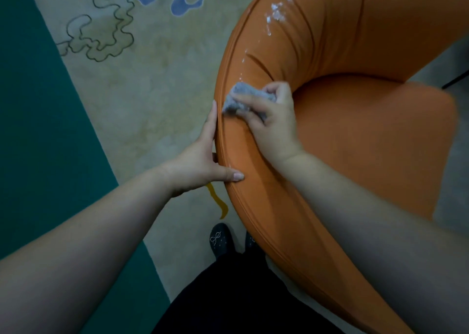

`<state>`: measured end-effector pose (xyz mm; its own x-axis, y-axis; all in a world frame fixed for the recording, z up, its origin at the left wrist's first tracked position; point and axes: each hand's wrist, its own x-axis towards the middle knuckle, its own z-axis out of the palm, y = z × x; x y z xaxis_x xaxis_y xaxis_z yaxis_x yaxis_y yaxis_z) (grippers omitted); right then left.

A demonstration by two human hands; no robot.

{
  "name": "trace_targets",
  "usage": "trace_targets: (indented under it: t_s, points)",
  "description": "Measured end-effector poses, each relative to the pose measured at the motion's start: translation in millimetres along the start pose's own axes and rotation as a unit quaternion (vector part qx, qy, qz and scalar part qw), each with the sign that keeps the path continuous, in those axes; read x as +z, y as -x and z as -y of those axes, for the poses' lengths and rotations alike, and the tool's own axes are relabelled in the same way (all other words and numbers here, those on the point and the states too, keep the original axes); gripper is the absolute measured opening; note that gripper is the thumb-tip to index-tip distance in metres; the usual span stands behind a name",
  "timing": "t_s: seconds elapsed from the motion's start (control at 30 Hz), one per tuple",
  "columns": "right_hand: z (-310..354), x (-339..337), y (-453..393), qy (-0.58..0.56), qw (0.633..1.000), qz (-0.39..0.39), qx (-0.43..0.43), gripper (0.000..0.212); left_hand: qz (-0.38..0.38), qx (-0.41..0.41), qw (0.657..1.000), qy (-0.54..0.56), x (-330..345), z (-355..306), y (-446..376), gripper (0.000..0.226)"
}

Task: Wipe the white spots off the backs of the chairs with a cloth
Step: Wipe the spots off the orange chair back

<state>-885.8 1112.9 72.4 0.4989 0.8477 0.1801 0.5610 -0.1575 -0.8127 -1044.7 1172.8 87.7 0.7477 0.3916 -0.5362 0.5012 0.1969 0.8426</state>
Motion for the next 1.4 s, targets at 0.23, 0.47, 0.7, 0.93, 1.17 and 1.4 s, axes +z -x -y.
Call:
trace_targets:
  t_s: [0.23, 0.47, 0.7, 0.93, 1.17, 1.4]
  points:
    - [1.8, -18.7, 56.3, -0.002, 0.995, 0.092, -0.040, 0.039, 0.061, -0.001, 0.998, 0.034, -5.6, 0.3, 2.8, 0.129]
    - [23.7, -15.3, 32.6, 0.048, 0.995, 0.077, -0.040, 0.029, 0.054, -0.009, 0.996, 0.072, -4.5, -1.2, 7.7, 0.118]
    - [11.7, -50.9, 89.7, 0.061, 0.970, 0.218, -0.086, 0.031, 0.098, -0.028, 0.981, 0.166, -13.9, -1.2, 15.1, 0.119]
    - [16.6, -16.4, 43.8, 0.057, 0.986, 0.145, -0.064, 0.025, 0.030, -0.033, 0.986, 0.158, -10.6, -3.1, 15.5, 0.098]
    - [-3.8, -55.7, 116.7, 0.028, 0.967, 0.233, -0.095, 0.024, -0.018, -0.031, 0.989, 0.140, -2.8, -7.4, 13.1, 0.088]
    - [-10.5, -19.3, 61.8, 0.017, 0.999, 0.026, -0.006, 0.035, -0.183, 0.000, 0.978, 0.098, 5.7, -24.1, -20.6, 0.061]
